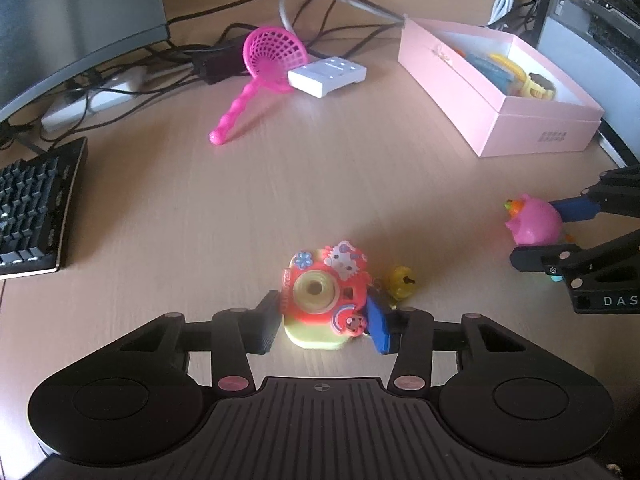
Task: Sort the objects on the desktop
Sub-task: 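Grasp the Hello Kitty toy with the left tool while the right tool grips the pig toy, then carry the Hello Kitty toy and pig toy into the pink box and open both tools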
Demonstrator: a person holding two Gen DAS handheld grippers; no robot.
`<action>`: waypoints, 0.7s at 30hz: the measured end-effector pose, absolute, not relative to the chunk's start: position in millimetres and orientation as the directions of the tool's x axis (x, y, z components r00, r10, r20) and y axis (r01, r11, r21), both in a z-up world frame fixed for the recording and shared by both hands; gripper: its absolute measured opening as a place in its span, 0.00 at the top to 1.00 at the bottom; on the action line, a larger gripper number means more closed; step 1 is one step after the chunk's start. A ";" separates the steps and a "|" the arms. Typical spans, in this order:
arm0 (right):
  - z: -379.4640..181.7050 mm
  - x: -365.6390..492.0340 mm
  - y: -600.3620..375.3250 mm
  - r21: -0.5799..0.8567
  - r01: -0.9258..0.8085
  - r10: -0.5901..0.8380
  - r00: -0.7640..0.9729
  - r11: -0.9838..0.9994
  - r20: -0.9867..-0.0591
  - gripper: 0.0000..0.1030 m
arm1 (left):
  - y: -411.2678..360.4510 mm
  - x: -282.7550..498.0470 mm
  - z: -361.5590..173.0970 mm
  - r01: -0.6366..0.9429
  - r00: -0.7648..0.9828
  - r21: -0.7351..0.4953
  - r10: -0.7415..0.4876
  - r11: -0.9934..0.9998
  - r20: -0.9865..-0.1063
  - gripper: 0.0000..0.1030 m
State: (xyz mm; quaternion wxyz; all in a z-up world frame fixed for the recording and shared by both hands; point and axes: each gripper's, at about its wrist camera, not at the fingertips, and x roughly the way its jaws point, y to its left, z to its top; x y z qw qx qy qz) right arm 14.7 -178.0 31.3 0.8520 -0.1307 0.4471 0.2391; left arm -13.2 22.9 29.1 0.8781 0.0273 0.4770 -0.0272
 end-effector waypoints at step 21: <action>76.3 9.6 -204.2 -0.012 -0.484 0.305 0.570 0.875 -0.763 0.53 | 10.8 -21.7 60.4 0.069 0.599 0.017 -0.028 0.997 -0.800 0.53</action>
